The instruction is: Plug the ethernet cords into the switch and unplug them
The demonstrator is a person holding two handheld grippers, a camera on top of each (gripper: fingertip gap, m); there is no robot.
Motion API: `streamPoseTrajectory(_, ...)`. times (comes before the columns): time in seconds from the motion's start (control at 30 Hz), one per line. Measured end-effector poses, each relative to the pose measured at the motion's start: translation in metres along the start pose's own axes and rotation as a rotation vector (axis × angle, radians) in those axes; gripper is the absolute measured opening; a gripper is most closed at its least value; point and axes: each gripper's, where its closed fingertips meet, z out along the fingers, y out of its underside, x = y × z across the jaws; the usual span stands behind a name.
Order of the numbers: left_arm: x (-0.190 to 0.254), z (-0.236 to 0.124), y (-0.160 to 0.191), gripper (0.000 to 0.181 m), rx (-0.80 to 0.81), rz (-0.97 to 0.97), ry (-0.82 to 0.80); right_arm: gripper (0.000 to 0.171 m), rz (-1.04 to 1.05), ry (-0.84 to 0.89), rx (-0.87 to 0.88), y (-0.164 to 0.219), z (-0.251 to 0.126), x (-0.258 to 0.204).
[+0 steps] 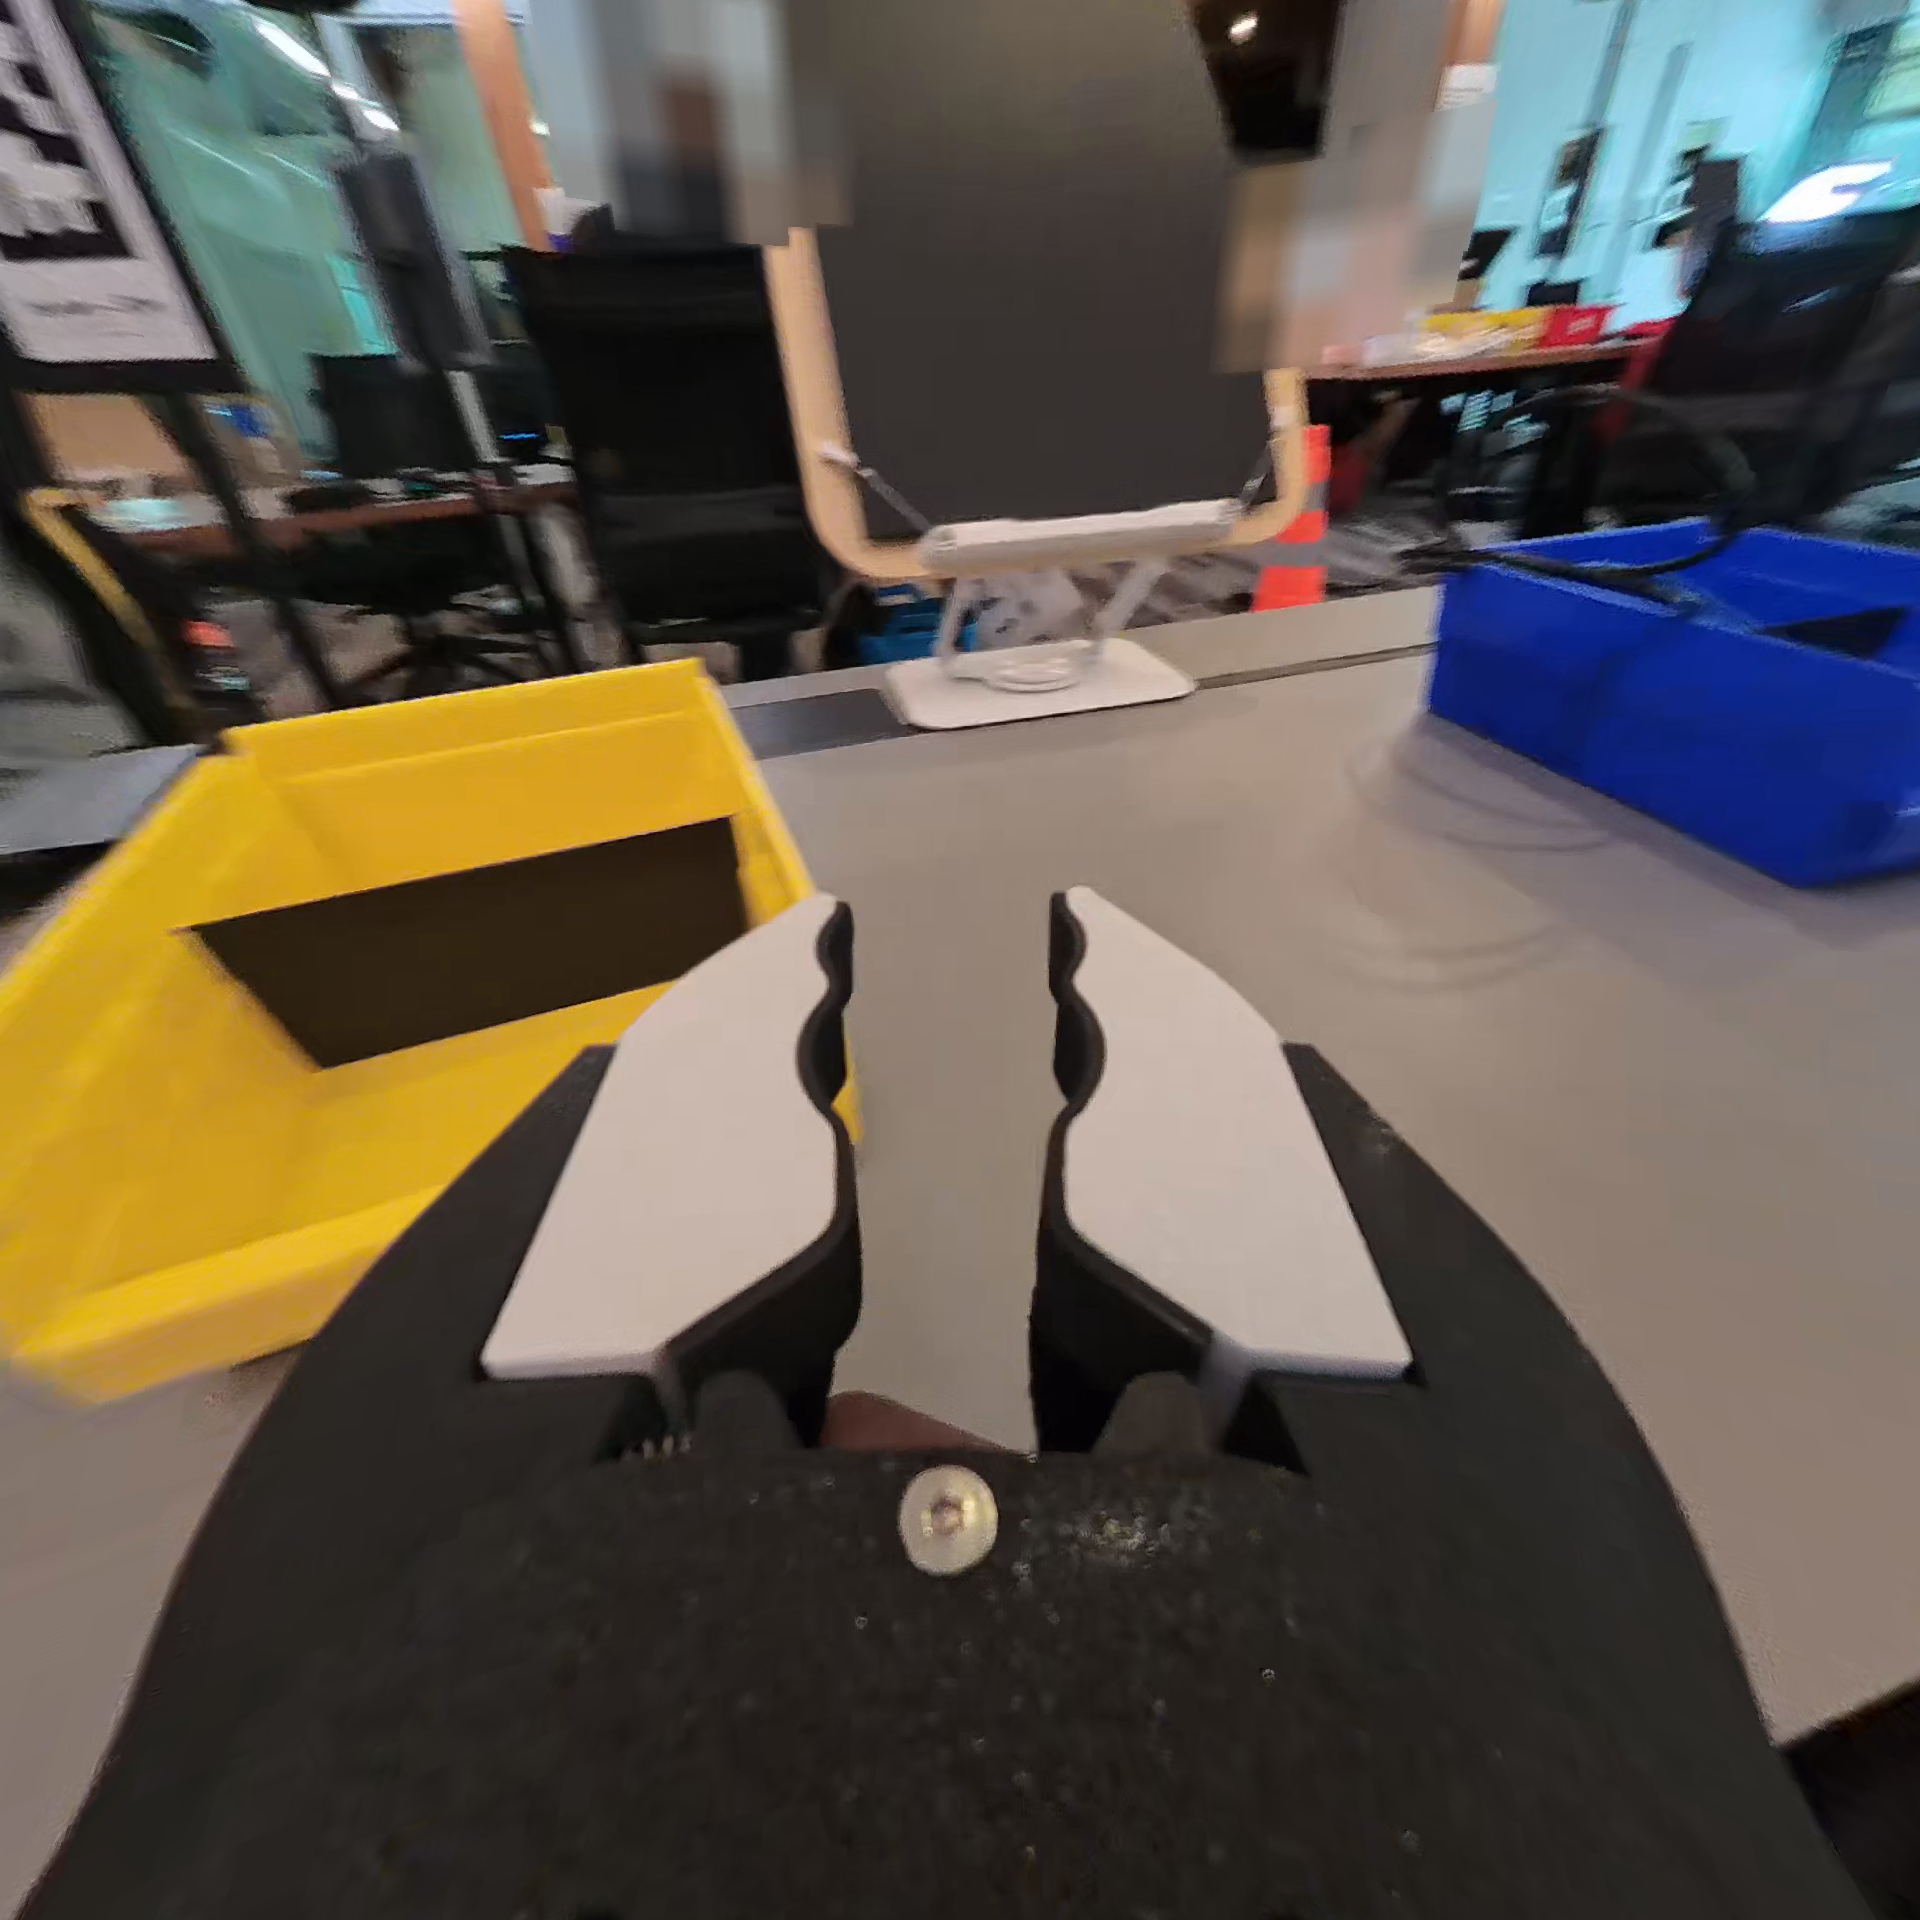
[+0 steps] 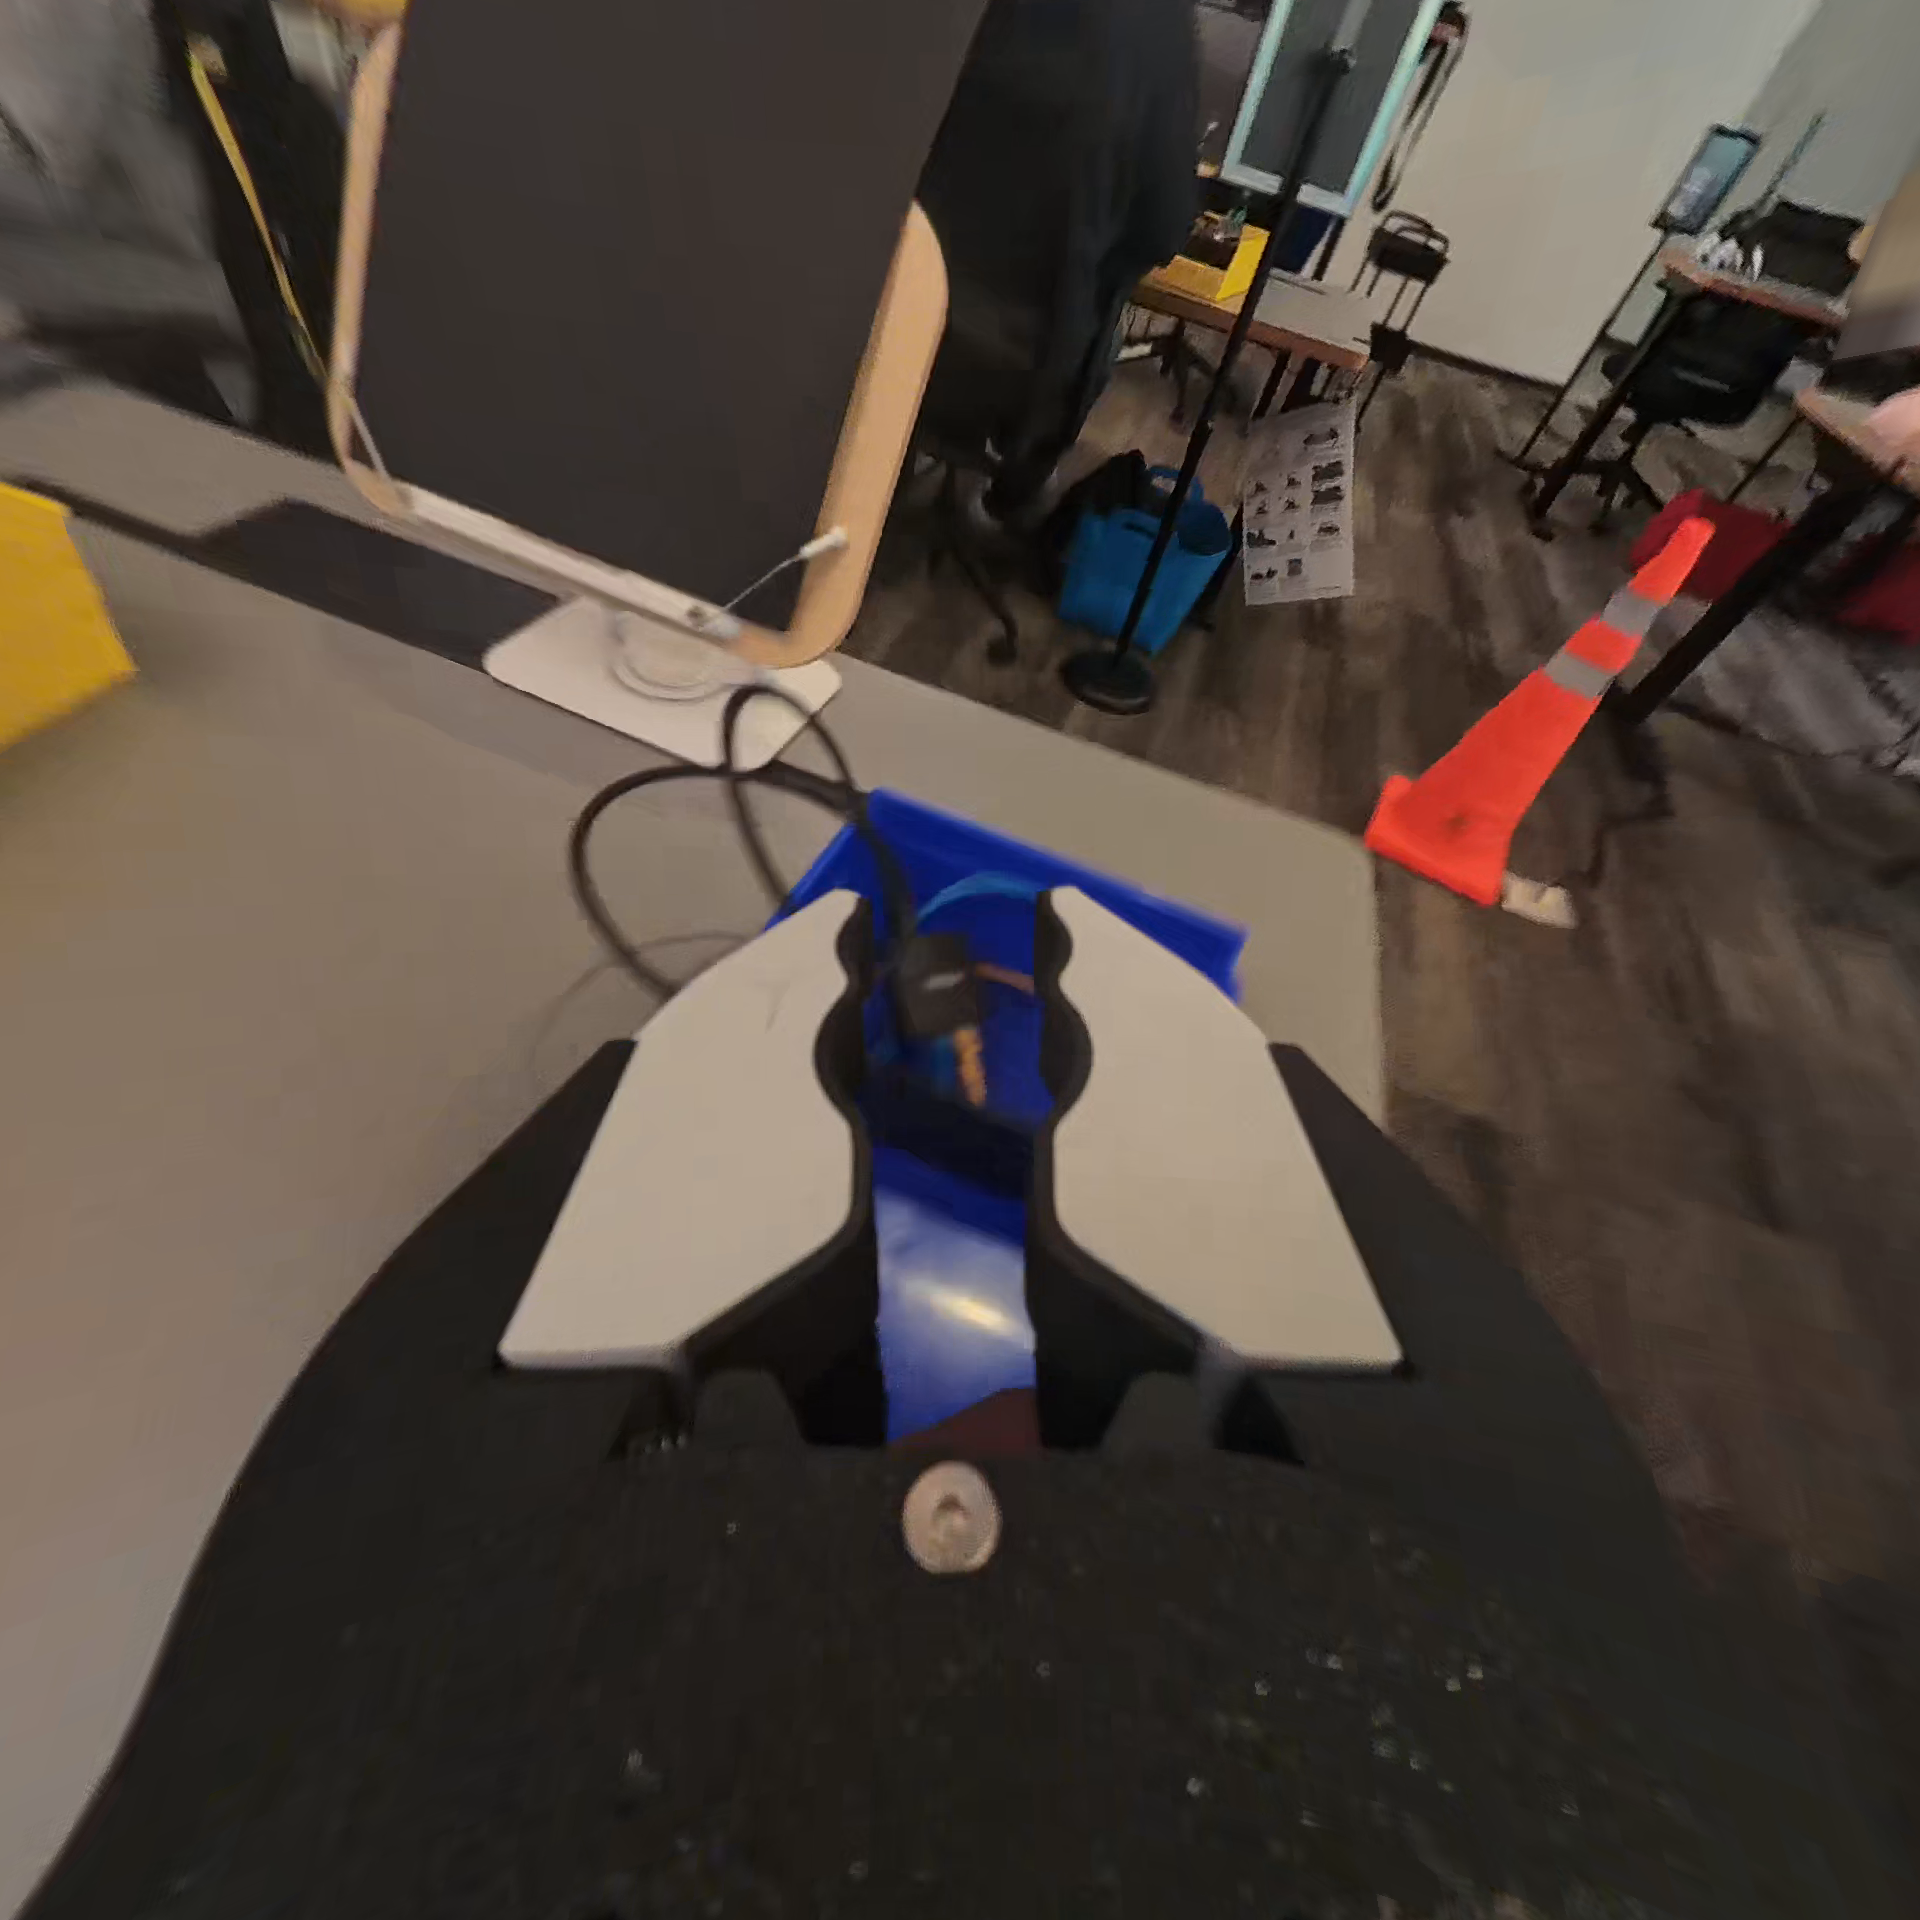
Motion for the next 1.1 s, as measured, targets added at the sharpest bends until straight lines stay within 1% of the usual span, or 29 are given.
streamPoseTrajectory(0.03, -0.011, -0.006, 0.003, 0.039, -0.013, 0.024, -0.048, 0.030, 0.063, 0.018, 0.023, 0.026, -0.014, -0.011)
streamPoseTrajectory(0.1, -0.029, -0.013, 0.015, 0.041, -0.055, 0.059, -0.119, 0.027, 0.198, 0.125, 0.092, 0.084, -0.033, -0.026)
streamPoseTrajectory(0.17, -0.044, -0.015, 0.027, 0.038, -0.090, 0.044, -0.193, 0.025, 0.250, 0.226, 0.107, 0.140, -0.042, -0.044)
streamPoseTrajectory(0.2, -0.047, -0.012, 0.029, 0.037, -0.098, 0.016, -0.198, 0.025, 0.248, 0.239, 0.087, 0.162, -0.043, -0.057)
streamPoseTrajectory(0.23, -0.049, -0.008, 0.032, 0.038, -0.111, -0.013, -0.197, 0.025, 0.246, 0.251, 0.069, 0.176, -0.042, -0.066)
streamPoseTrajectory(0.33, -0.051, -0.002, 0.038, 0.038, -0.136, -0.036, -0.198, 0.027, 0.224, 0.216, 0.060, 0.181, -0.037, -0.088)
streamPoseTrajectory(0.43, -0.050, -0.003, 0.035, 0.038, -0.122, -0.057, -0.190, 0.027, 0.250, 0.208, 0.079, 0.182, -0.035, -0.090)
streamPoseTrajectory(0.5, -0.048, -0.003, 0.034, 0.037, -0.110, -0.078, -0.177, 0.027, 0.224, 0.211, 0.085, 0.181, -0.037, -0.088)
streamPoseTrajectory(0.57, -0.047, -0.001, 0.036, 0.037, -0.126, -0.046, -0.181, 0.026, 0.201, 0.239, 0.085, 0.184, -0.036, -0.082)
streamPoseTrajectory(0.67, -0.048, 0.001, 0.040, 0.037, -0.145, 0.025, -0.204, 0.027, 0.226, 0.234, 0.071, 0.187, -0.032, -0.076)
streamPoseTrajectory(0.87, -0.040, 0.002, 0.045, 0.037, -0.171, 0.037, -0.174, 0.027, 0.131, 0.270, 0.064, 0.187, -0.027, -0.068)
streamPoseTrajectory(1.1, -0.034, -0.002, 0.048, 0.037, -0.189, 0.109, -0.180, 0.026, 0.123, 0.273, 0.069, 0.185, -0.026, -0.067)
